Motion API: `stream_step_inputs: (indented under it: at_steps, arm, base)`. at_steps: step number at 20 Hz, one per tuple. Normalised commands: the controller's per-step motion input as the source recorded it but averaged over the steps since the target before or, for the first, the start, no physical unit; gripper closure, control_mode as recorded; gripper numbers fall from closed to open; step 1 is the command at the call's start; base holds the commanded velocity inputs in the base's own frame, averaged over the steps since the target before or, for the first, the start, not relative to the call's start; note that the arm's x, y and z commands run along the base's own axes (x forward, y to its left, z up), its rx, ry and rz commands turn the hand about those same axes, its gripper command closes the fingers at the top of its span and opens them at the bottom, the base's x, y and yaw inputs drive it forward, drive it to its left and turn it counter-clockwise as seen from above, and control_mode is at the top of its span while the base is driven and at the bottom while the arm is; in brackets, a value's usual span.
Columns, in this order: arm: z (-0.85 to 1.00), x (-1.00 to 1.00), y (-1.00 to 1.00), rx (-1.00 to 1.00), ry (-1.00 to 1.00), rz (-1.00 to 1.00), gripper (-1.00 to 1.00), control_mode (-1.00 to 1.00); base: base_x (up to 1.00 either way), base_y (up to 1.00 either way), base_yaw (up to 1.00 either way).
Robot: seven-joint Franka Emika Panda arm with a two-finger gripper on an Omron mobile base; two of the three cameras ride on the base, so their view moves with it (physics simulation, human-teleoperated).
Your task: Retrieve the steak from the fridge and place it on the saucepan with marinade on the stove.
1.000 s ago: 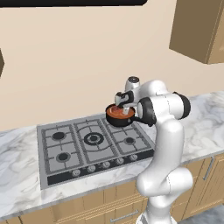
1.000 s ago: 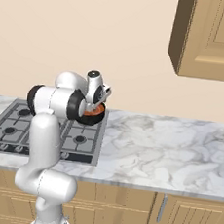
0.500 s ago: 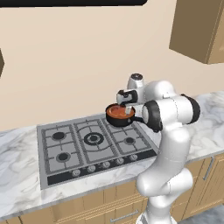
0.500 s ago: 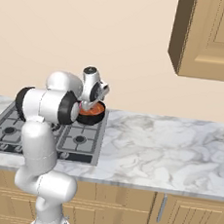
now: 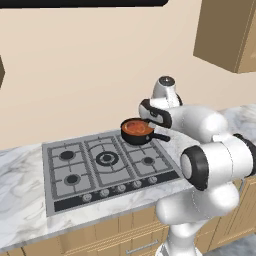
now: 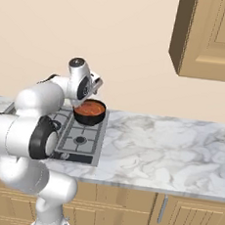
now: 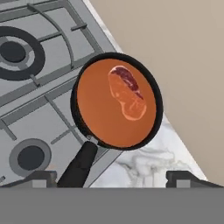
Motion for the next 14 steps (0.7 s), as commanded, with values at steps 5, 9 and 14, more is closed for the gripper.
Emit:
stream_step_inputs:
  at_steps: [5,9,14]
  arm:
    - [-0.06,-1.0,0.24,0.0,-0.08,-0.03,-1.0,-1.0]
    - [-0.49,-1.0,0.24,0.0,-0.15,-0.02,-1.0,-1.0]
    - [-0.17,-0.29,0.03,0.01,-0.03,-0.06,-1.0,-1.0]
  base:
    - [0.0,0.0,0.0]
    - [0.0,0.0,0.0]
    - [0.0,0.0,0.0]
